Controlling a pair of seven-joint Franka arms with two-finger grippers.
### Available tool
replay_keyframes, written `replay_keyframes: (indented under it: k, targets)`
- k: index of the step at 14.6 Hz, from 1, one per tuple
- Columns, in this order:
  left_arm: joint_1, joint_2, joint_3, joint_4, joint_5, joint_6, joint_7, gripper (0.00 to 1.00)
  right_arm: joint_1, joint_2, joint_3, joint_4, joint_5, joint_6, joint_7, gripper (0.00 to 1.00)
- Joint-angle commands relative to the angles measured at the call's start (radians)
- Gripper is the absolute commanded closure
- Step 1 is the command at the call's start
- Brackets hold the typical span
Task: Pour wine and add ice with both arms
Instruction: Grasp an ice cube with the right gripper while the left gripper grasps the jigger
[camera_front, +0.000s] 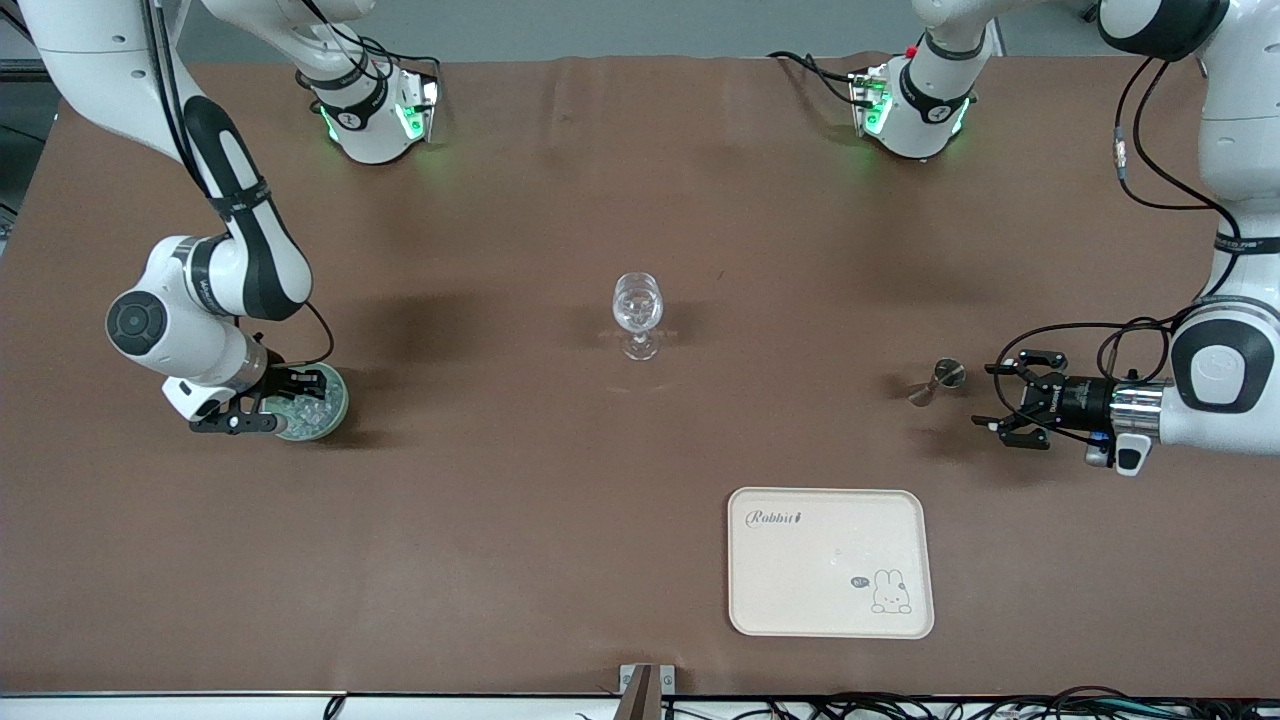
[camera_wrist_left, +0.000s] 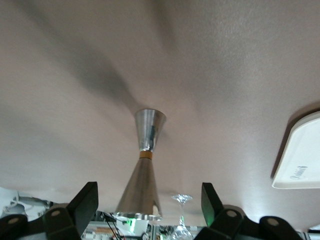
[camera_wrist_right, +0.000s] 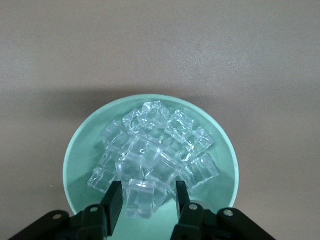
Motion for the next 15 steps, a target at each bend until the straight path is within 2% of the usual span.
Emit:
replay_keyframes:
  k: [1, 3, 13, 14, 15]
  targets:
    - [-0.001, 0.029, -0.004, 0.013, -0.048, 0.0, 0.024, 0.17, -0.006, -0.001, 0.003, -0.009, 0.016, 0.013, -0.014, 0.49]
    - [-0.001, 0.052, -0.005, 0.013, -0.057, 0.0, 0.053, 0.2, -0.006, -0.001, 0.003, -0.006, 0.016, 0.013, -0.012, 0.49]
    - [-0.001, 0.094, -0.005, -0.011, -0.089, 0.0, 0.153, 0.24, -0.003, 0.009, 0.003, 0.0, 0.017, 0.013, -0.011, 0.49]
    - [-0.001, 0.094, -0.005, -0.016, -0.091, -0.002, 0.153, 0.25, -0.003, 0.009, 0.003, -0.002, 0.017, 0.013, -0.011, 0.5]
    - [-0.001, 0.094, -0.005, -0.024, -0.091, -0.002, 0.155, 0.26, -0.003, 0.009, 0.003, -0.002, 0.017, 0.013, -0.011, 0.54]
